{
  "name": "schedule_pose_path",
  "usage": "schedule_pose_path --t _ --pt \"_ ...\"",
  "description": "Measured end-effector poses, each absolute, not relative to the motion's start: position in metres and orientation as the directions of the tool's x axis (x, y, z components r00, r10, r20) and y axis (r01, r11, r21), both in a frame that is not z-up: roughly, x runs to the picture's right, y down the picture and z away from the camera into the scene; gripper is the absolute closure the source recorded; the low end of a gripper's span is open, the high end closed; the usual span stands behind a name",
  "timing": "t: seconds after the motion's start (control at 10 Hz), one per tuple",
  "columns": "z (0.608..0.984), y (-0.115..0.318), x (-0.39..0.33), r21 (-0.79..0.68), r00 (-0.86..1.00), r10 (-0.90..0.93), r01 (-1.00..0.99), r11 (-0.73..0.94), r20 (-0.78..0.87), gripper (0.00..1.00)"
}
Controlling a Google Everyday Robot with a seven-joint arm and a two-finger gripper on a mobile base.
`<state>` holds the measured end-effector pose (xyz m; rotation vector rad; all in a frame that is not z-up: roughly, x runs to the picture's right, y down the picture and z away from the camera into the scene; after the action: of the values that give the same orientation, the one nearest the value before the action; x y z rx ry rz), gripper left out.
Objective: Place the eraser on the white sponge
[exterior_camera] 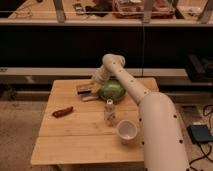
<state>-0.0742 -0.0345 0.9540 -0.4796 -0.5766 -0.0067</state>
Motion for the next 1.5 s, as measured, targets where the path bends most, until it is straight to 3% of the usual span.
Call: schedule_pose_path --t 1.5 --pt "0.948 -0.02 -0.073 -0.464 0.854 0.134 0.135 0.875 0.502 1.0"
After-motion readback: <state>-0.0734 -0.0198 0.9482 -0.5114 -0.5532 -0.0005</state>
